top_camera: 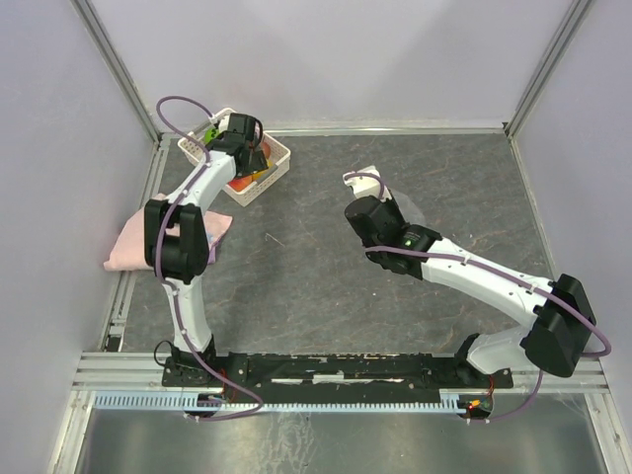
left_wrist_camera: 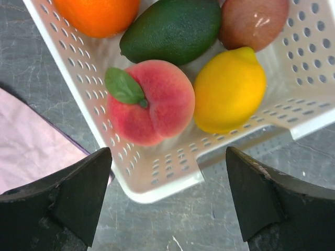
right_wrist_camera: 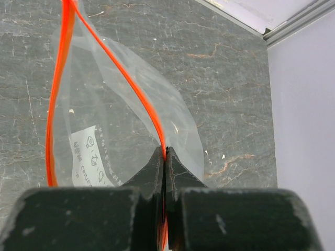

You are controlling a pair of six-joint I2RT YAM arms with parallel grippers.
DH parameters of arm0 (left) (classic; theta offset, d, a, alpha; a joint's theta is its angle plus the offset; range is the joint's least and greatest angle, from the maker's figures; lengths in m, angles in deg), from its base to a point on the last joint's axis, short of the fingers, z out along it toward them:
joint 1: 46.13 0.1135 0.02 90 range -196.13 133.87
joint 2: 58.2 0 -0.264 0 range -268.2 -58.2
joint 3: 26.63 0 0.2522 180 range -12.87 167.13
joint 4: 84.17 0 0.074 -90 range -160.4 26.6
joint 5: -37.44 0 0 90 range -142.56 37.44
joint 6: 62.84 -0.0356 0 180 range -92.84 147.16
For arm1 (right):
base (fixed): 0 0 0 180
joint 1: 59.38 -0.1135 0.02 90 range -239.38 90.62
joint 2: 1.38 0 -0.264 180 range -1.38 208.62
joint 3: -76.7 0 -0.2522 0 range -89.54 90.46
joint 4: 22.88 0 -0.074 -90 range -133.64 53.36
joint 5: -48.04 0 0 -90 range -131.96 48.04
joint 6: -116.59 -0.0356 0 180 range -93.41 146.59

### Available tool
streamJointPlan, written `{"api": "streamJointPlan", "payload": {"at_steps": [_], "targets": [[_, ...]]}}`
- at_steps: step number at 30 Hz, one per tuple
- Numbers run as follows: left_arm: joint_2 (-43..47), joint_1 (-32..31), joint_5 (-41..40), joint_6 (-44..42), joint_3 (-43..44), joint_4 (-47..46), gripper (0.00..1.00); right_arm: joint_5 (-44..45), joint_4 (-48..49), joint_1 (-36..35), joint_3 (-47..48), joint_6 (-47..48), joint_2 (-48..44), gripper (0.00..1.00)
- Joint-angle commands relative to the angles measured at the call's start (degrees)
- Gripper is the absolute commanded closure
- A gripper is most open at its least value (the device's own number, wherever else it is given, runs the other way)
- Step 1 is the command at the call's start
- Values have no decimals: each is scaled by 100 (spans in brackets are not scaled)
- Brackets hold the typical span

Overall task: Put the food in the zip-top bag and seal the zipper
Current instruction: Move the bin to the center of the board.

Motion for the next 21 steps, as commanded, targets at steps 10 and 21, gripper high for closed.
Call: {"api": "streamJointPlan", "payload": {"at_steps": [10,21], "targets": [[-606,156,-115,-316,524,345,5,-180,209,20,20,75,-73,99],[36,460,-270,-164,-495,149,4,-400,130,23,110,48,50,98]]}}
